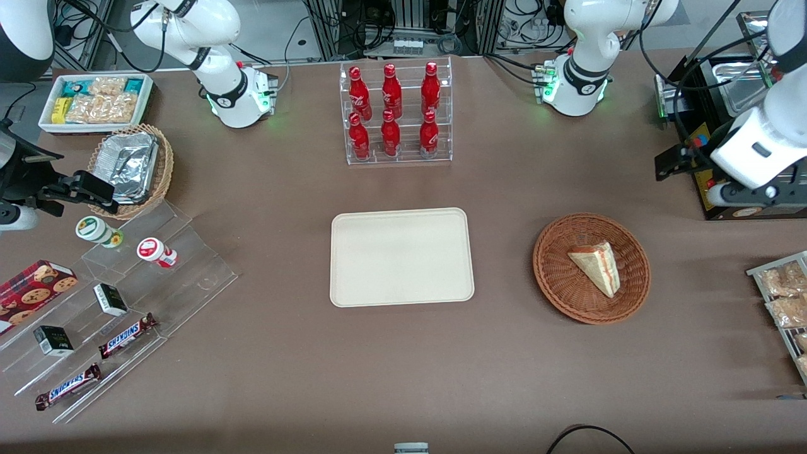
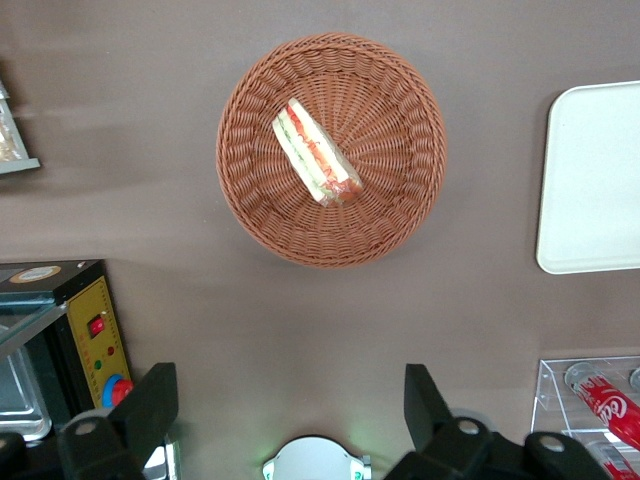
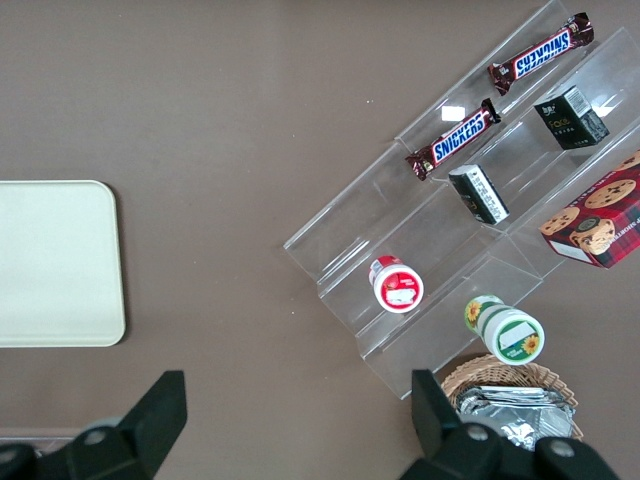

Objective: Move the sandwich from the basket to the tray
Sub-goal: 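Move the left gripper over the sandwich in the wicker basket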

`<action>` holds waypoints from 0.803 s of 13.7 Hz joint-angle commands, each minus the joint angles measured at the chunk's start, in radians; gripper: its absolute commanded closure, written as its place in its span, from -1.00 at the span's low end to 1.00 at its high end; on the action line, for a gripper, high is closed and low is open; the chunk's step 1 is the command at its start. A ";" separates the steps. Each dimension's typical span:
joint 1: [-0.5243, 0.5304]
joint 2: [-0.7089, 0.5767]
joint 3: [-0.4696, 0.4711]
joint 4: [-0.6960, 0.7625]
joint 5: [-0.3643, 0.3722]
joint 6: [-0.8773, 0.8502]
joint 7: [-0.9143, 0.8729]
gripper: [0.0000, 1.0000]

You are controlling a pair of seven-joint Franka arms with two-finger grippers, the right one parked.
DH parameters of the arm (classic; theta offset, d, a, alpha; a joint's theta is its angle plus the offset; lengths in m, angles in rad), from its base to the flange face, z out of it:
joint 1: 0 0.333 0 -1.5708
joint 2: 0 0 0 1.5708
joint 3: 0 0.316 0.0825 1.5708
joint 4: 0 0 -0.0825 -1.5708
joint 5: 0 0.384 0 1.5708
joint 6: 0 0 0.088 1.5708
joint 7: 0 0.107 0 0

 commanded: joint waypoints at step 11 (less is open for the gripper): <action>-0.006 0.115 0.000 -0.330 0.002 0.493 0.010 -1.00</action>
